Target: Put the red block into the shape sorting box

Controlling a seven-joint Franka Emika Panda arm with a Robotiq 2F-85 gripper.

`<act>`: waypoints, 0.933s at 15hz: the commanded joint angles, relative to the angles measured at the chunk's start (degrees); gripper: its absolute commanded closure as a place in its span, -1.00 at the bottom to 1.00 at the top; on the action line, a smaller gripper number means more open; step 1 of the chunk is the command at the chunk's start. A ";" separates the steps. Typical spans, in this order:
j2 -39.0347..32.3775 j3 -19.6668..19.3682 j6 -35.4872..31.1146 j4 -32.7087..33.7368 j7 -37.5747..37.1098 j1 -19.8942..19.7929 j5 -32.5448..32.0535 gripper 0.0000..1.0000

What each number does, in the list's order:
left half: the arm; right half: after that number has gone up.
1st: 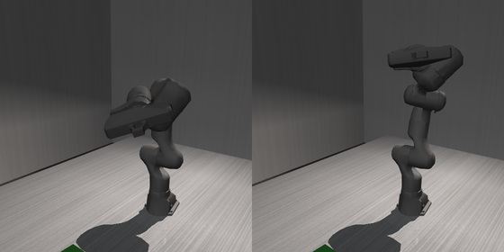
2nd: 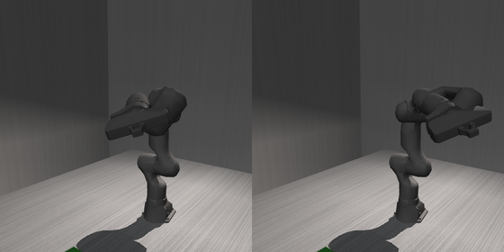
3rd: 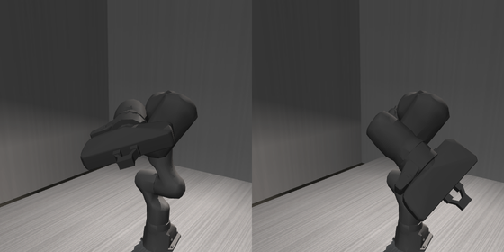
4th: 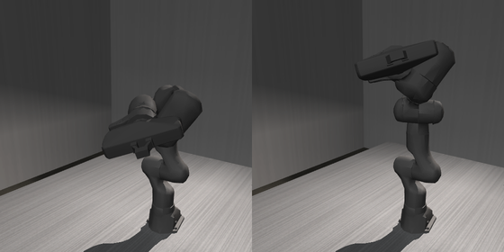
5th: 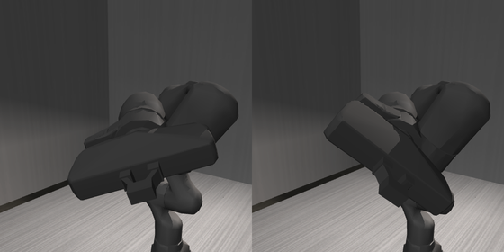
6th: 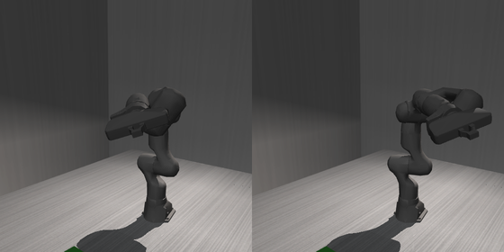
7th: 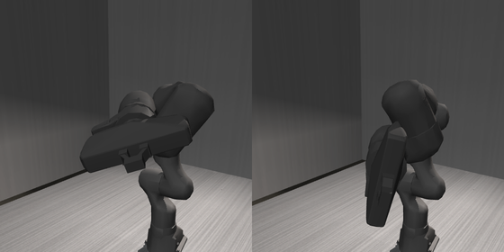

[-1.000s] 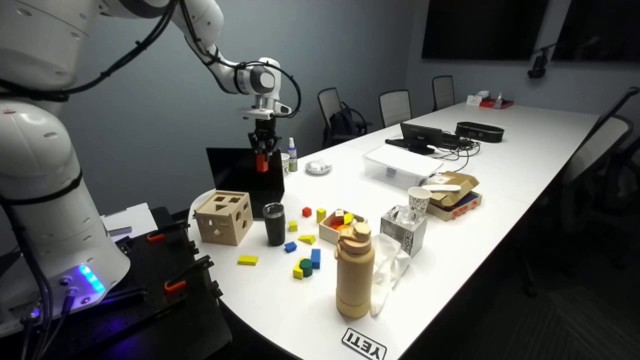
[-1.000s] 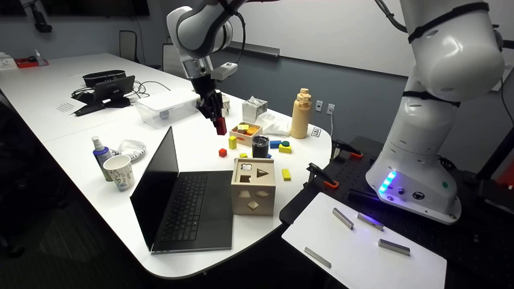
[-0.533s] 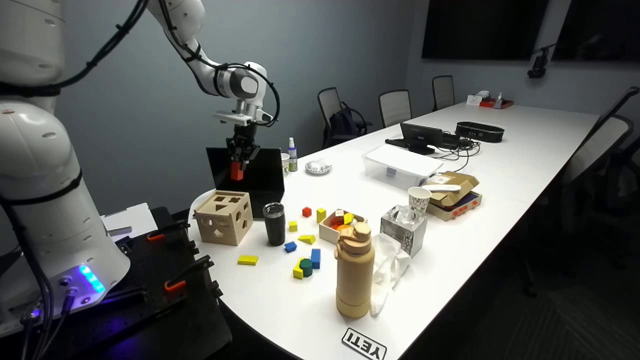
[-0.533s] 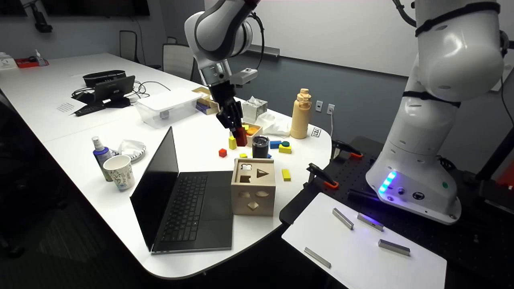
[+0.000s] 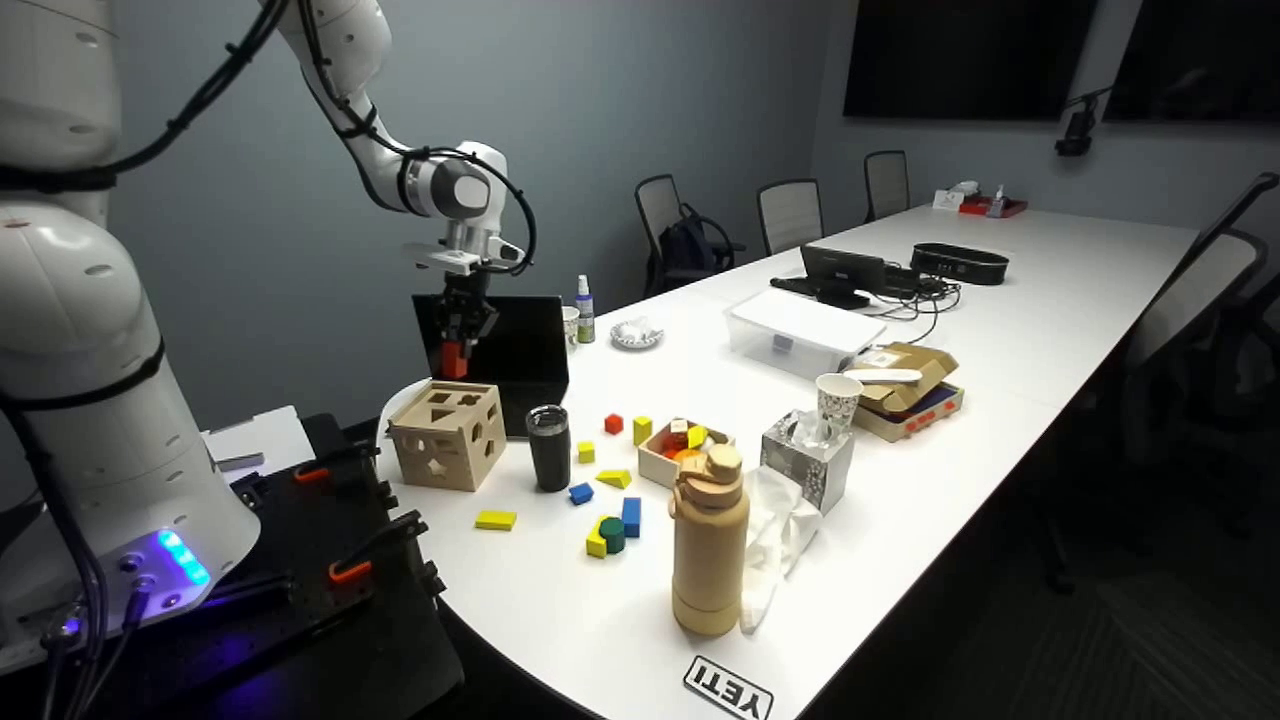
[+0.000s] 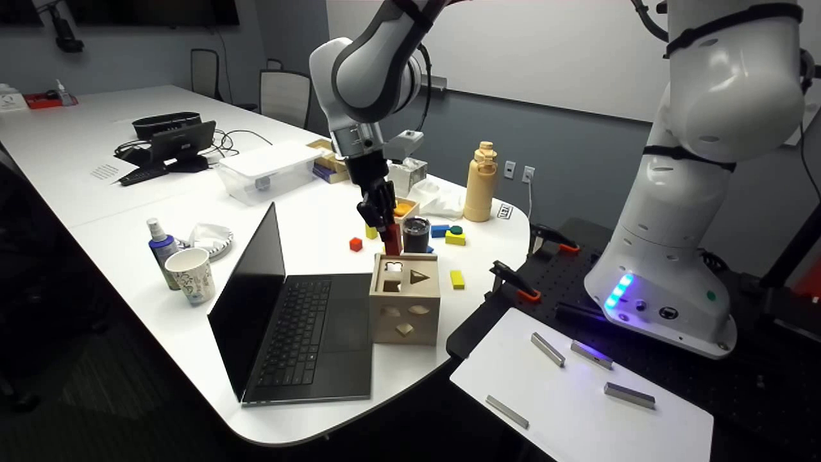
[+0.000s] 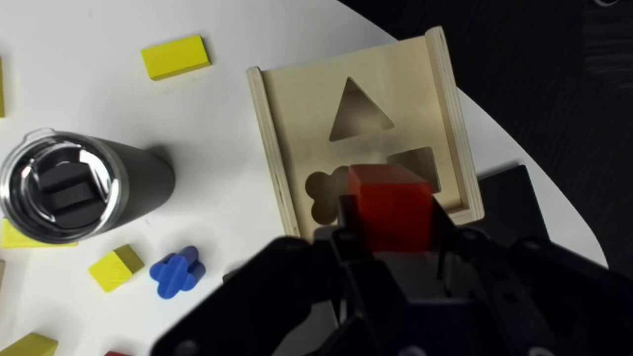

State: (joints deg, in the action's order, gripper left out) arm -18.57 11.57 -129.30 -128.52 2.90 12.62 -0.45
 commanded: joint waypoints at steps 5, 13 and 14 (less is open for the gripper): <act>2.93 3.71 -13.48 -8.56 -0.46 0.98 1.34 0.83; 2.53 3.92 -15.62 -10.55 -3.31 2.80 -0.56 0.83; 2.35 3.55 -16.14 -10.74 -3.74 2.88 -1.16 0.83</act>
State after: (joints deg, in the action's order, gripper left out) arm -18.29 16.10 -143.53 -136.82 1.77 14.28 -0.55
